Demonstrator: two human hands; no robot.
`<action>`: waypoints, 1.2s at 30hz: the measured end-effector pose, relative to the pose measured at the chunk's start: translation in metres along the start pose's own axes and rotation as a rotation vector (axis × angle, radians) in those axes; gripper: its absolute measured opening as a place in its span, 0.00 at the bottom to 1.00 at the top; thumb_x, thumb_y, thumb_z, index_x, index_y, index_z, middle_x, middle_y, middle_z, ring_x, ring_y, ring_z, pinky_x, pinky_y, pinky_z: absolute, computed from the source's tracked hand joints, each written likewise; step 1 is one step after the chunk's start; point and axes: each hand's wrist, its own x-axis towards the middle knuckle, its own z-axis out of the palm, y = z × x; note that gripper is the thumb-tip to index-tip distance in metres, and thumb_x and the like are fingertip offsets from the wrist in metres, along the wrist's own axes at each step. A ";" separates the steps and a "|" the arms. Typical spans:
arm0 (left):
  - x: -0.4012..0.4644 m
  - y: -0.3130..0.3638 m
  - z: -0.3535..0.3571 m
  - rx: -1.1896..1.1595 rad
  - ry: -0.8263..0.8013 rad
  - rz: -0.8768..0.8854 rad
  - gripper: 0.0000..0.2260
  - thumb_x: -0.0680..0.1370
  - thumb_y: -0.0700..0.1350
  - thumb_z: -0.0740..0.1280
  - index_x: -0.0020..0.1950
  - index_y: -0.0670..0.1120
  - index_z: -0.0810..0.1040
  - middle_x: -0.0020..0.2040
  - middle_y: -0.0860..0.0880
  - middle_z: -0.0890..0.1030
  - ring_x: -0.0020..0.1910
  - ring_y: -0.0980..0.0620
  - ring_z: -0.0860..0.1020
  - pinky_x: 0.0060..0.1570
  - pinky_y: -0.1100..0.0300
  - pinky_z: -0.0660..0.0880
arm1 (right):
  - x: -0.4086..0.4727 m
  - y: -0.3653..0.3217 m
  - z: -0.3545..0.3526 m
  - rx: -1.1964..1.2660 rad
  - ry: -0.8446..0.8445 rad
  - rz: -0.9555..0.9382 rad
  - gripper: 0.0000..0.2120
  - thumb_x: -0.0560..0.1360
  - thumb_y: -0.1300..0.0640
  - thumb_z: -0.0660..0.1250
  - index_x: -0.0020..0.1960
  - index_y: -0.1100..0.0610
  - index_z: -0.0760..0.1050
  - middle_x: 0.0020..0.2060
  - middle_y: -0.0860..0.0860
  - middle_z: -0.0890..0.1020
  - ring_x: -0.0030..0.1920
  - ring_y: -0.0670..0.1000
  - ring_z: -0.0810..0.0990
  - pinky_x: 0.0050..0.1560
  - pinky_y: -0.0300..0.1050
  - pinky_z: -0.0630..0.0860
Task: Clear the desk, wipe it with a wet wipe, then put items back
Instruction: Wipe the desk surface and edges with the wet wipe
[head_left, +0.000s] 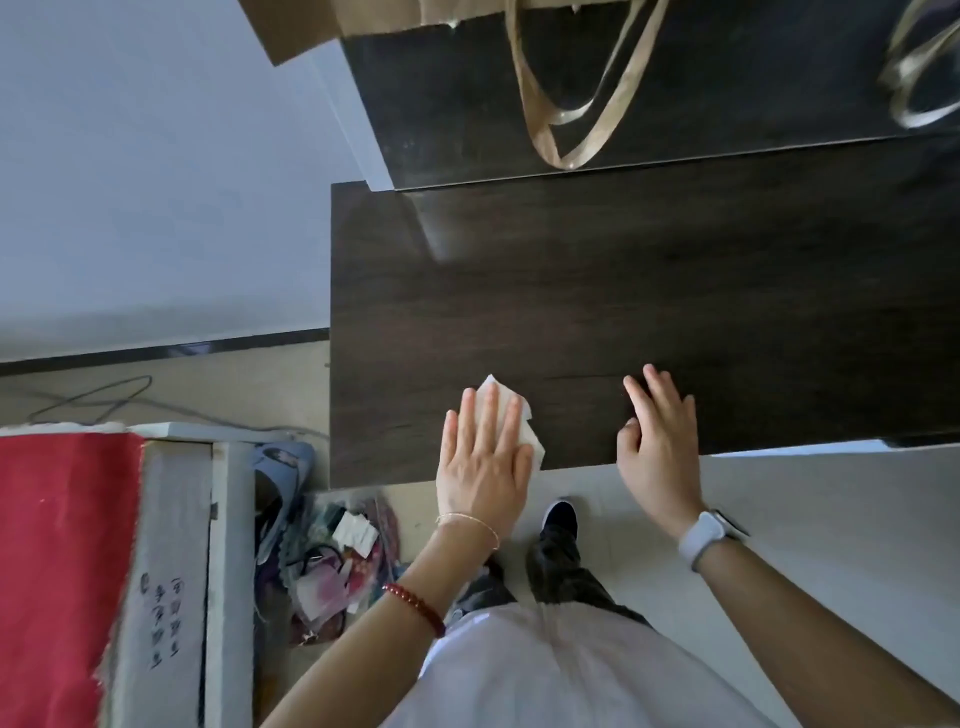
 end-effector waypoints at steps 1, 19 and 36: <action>0.010 0.020 -0.001 0.009 -0.025 0.073 0.24 0.77 0.53 0.48 0.72 0.48 0.59 0.73 0.43 0.63 0.72 0.41 0.60 0.71 0.47 0.53 | 0.001 0.013 -0.007 -0.041 0.016 0.055 0.21 0.72 0.69 0.59 0.65 0.62 0.69 0.68 0.62 0.68 0.70 0.62 0.63 0.68 0.63 0.55; -0.019 -0.030 -0.010 -0.186 0.001 -0.666 0.31 0.73 0.56 0.38 0.74 0.45 0.45 0.75 0.40 0.45 0.74 0.40 0.42 0.72 0.46 0.41 | 0.023 0.009 -0.006 -0.142 -0.110 -0.053 0.24 0.72 0.57 0.50 0.67 0.60 0.67 0.68 0.61 0.68 0.70 0.61 0.64 0.68 0.61 0.57; 0.193 0.027 -0.037 -0.141 0.047 -0.346 0.26 0.79 0.49 0.49 0.74 0.45 0.45 0.75 0.41 0.42 0.74 0.40 0.40 0.72 0.47 0.39 | 0.045 0.062 -0.031 -0.210 -0.024 0.163 0.24 0.73 0.61 0.64 0.68 0.58 0.66 0.69 0.59 0.67 0.70 0.59 0.63 0.68 0.58 0.53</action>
